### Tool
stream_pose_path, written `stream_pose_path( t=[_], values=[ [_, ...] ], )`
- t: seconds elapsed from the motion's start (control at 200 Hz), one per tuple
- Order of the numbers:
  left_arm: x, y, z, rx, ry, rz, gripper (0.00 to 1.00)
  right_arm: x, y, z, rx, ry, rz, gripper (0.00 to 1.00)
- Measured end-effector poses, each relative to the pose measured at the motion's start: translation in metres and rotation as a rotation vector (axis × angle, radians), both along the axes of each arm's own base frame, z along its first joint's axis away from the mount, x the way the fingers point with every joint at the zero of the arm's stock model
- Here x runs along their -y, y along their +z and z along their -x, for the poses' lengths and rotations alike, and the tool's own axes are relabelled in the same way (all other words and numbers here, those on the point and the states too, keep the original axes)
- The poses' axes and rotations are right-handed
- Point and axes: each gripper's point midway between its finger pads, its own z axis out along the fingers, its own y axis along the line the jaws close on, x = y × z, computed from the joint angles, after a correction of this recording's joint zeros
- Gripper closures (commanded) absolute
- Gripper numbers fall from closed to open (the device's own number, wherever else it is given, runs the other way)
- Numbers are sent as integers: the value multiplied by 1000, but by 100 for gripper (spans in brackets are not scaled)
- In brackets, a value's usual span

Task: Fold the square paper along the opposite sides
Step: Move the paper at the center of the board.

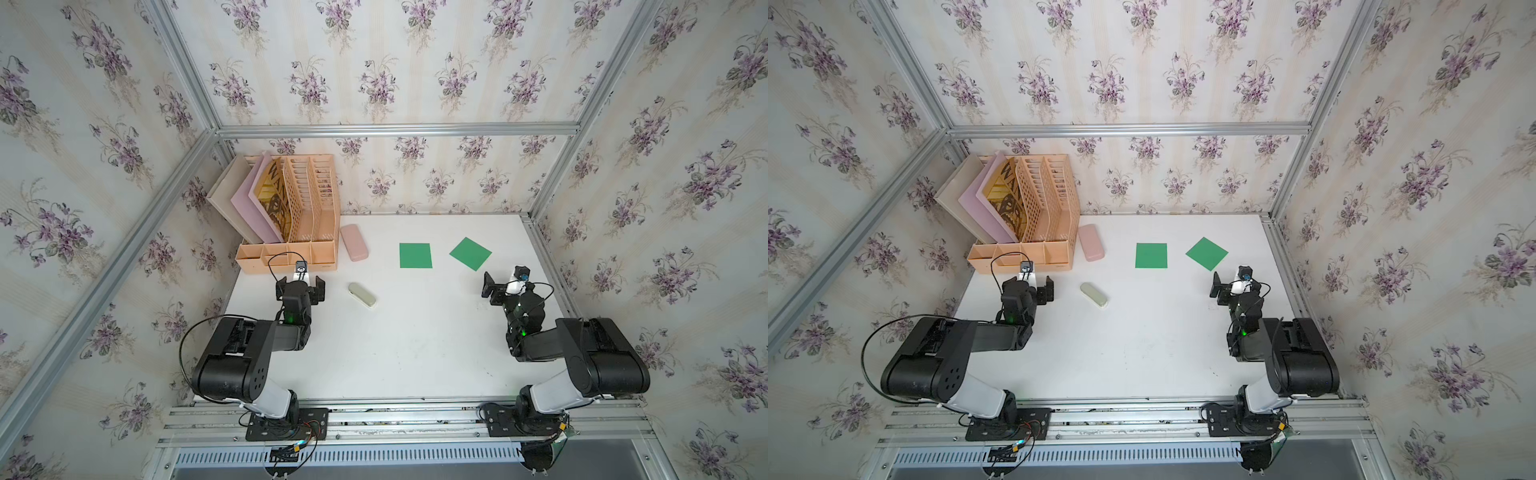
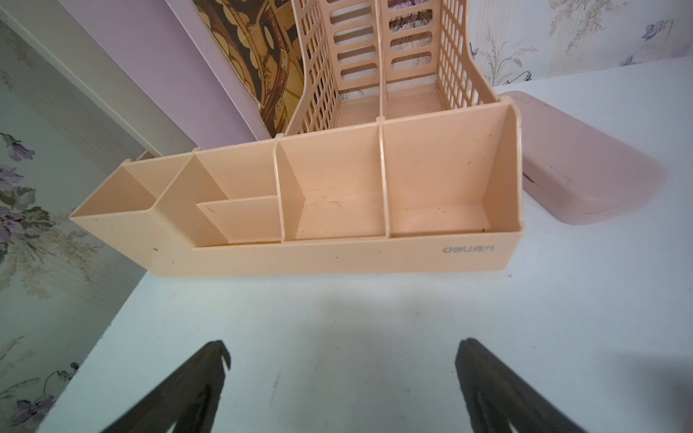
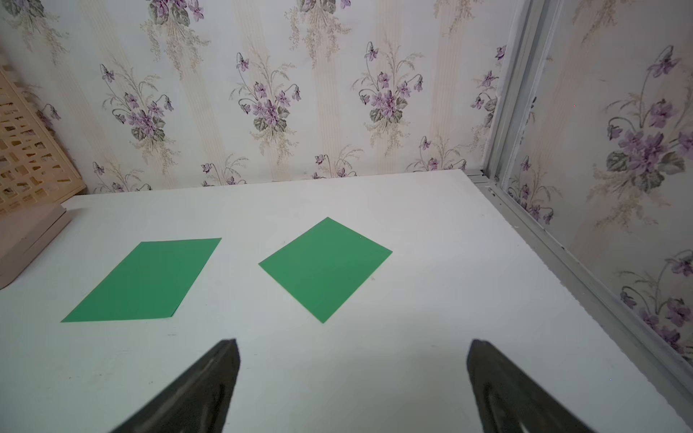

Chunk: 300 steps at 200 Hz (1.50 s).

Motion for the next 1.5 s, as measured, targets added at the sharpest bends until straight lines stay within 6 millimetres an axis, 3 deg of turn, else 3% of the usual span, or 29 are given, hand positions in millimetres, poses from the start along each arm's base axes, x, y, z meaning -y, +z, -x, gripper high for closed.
stream_pose_path(
  t=[1.039,1.139,1.219,1.324,1.334,1.419,1.499],
  values=[
    [0,0,0,0,0,0,1,0,0,0,0,0,0,0],
    [0,0,0,0,0,0,1,0,0,0,0,0,0,10],
    [0,2,1,1,0,0,1,0,5,2,4,0,-3,10],
    [4,30,-1,21,7,-15,1,-4,50,-10,61,4,-4,12],
    [8,45,-4,45,0,-15,1,-4,55,-12,67,5,-6,12],
    [18,115,-12,148,-10,3,0,-9,105,-35,100,15,-48,20],
    [26,169,-13,206,-11,59,1,-22,120,-54,42,45,-113,27]
  ],
)
